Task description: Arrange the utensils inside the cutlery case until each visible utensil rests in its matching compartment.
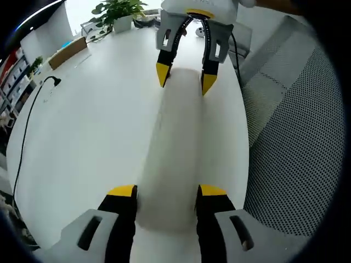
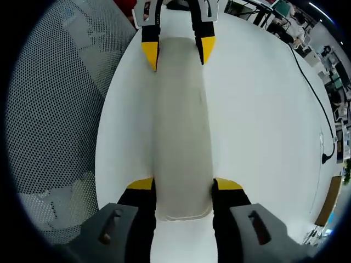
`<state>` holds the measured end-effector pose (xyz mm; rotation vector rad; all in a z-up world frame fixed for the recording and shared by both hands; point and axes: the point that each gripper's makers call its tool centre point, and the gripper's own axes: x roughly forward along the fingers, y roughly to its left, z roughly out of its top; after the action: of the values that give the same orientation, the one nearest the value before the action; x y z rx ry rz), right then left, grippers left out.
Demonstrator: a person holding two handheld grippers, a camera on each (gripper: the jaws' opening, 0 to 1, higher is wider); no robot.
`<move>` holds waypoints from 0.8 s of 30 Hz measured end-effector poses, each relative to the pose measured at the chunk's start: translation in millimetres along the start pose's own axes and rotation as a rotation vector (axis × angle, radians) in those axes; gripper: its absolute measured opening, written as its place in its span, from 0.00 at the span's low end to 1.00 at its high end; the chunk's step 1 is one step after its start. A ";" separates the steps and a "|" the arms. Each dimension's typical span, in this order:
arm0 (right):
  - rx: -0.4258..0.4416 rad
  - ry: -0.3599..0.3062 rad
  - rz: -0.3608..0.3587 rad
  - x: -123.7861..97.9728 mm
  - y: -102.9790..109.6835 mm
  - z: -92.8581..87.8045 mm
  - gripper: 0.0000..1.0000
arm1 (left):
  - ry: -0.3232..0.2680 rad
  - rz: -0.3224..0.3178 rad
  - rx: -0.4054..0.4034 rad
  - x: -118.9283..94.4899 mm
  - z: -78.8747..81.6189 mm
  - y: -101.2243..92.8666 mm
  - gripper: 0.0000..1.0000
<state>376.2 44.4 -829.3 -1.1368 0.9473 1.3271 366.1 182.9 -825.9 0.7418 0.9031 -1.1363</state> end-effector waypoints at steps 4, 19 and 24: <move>0.023 0.012 -0.001 0.0 9.2 -0.4 0.38 | -0.005 -0.011 -0.007 -0.6 -1.8 -10.1 0.44; 0.116 0.065 0.056 -1.1 45.7 -5.8 0.40 | 0.008 -0.058 0.044 1.6 1.3 -34.4 0.44; 0.112 0.076 0.064 0.1 44.9 -6.9 0.40 | 0.019 -0.063 0.049 2.0 1.7 -35.2 0.45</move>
<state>332.3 33.8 -834.3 -1.0855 1.1081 1.2726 332.9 171.2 -828.5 0.7697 0.9229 -1.2127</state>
